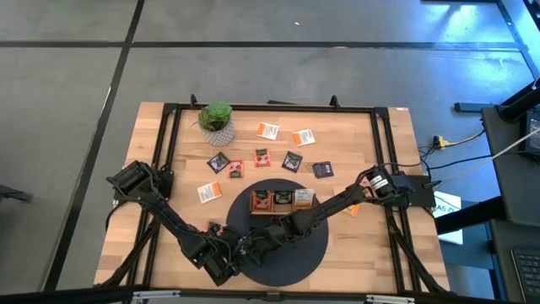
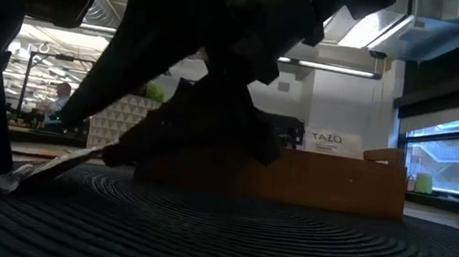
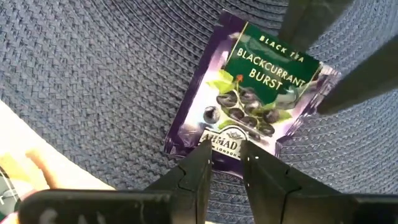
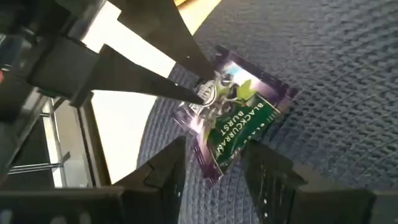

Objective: Pick & Place Tea
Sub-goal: Put the violet tea bag into the middle slot of the wooden organizer

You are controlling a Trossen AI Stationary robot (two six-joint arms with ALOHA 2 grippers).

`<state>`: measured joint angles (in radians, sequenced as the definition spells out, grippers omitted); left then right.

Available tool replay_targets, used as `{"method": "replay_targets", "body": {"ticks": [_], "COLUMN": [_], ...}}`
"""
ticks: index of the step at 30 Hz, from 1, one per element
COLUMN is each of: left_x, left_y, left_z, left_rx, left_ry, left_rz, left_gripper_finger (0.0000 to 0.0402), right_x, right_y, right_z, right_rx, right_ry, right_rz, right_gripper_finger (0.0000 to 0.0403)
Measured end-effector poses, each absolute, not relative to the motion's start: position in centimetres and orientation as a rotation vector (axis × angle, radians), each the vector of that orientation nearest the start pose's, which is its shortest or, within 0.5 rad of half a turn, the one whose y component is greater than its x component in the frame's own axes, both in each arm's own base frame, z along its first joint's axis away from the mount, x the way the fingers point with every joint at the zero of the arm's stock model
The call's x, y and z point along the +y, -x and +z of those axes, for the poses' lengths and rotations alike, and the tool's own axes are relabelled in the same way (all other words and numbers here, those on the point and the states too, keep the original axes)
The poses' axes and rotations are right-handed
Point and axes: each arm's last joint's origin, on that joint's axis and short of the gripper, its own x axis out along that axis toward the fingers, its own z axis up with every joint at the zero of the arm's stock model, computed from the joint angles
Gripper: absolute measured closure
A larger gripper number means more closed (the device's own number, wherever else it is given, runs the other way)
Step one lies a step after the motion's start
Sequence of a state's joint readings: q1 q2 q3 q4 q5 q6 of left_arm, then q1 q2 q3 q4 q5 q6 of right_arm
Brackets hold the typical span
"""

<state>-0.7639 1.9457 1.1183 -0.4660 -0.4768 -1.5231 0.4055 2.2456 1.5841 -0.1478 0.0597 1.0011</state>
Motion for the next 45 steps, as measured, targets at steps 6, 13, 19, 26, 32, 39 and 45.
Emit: {"method": "replay_targets", "body": {"ticks": [6,13,19,26,32,39,45], "left_x": [-23.4,-23.4,-23.4,-23.4,-22.8,-20.7,-18.2], "left_y": [-26.4,-26.4,-26.4,-26.4,-25.6,-24.4,-23.7], "left_z": [12.0,11.9,12.0,12.1,14.3,20.6,25.2], "left_rx": [0.927,0.925,0.918,0.907,0.938,0.864,0.718], "left_ry": [0.616,0.615,0.61,0.597,0.545,0.493,0.388], "left_rz": [0.542,0.543,0.544,0.539,0.491,0.403,0.355], "left_gripper_finger": [0.0318,0.0317,0.0317,0.0318,0.0318,0.0317,0.0317], "right_x": [18.5,18.4,18.4,18.4,18.0,15.5,11.5], "right_y": [-44.6,-44.6,-44.6,-44.6,-44.5,-43.9,-40.6], "right_z": [13.7,13.7,13.7,13.6,14.4,19.8,24.8], "right_rx": [0.86,0.854,0.856,0.867,0.883,0.833,0.961], "right_ry": [-0.767,-0.771,-0.769,-0.736,-0.708,-0.603,-0.431], "right_rz": [-0.105,-0.099,-0.1,-0.093,-0.045,0.02,0.0], "right_gripper_finger": [0.0247,0.0264,0.0324,0.0395,0.0398,0.0399,0.0399]}}
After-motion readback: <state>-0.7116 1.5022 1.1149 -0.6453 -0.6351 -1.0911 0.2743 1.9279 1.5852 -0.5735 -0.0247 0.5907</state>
